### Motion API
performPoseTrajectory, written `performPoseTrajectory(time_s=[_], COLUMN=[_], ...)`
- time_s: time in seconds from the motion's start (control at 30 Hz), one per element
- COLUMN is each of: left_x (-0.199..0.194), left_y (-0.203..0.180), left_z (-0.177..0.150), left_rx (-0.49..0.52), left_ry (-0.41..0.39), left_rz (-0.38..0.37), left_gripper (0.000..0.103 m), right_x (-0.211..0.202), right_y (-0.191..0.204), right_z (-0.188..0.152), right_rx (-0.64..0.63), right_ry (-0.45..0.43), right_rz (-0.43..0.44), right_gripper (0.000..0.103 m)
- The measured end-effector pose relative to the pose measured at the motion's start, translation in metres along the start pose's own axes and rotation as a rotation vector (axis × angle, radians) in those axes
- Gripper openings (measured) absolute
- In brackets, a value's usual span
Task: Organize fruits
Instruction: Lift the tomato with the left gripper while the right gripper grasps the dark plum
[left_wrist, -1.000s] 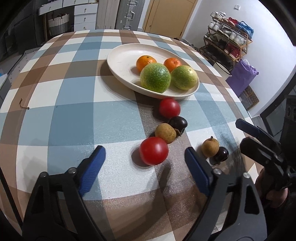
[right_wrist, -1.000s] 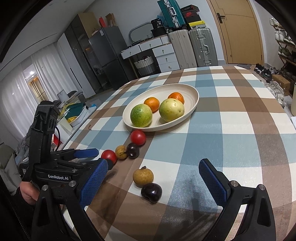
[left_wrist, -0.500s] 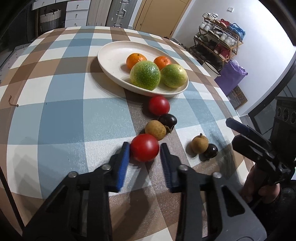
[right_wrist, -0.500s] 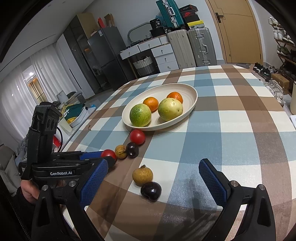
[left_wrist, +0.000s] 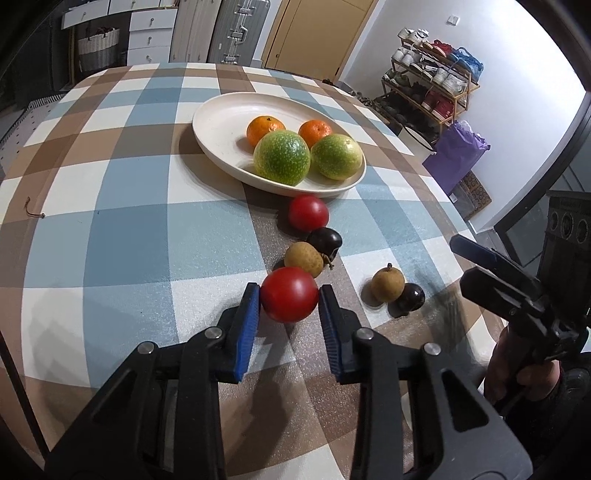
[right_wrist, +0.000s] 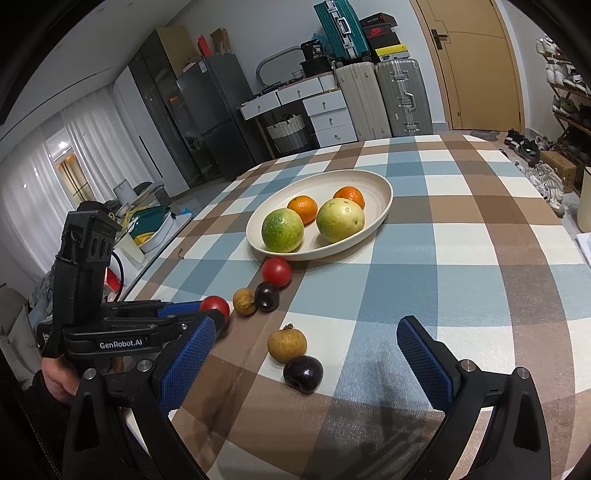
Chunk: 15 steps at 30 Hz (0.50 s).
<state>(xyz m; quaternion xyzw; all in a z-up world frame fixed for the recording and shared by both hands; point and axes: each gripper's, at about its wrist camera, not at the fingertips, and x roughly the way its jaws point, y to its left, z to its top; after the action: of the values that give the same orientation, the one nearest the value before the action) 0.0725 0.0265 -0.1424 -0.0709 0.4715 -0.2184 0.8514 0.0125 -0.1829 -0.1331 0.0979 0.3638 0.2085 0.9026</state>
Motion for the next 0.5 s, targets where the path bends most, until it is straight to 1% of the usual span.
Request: performPoseTrajectory(time_s=[0.27, 0.5], left_x=[-0.014, -0.020], left_y=[0.004, 0.003], left_z=[-0.003, -0.005], left_rx=[-0.009, -0.007], left_ry=[-0.016, -0.025], left_rz=[0.004, 0.004], left_gripper=[0.029, 0.029], right_x=[-0.001, 0.000], right_y=[-0.001, 0.003], right_z=[-0.007, -0.015], right_rx=[-0.008, -0.042], right_ry=[0.016, 0.036], right_rz=[-0.013, -0.033], right_gripper=[0.101, 0.101])
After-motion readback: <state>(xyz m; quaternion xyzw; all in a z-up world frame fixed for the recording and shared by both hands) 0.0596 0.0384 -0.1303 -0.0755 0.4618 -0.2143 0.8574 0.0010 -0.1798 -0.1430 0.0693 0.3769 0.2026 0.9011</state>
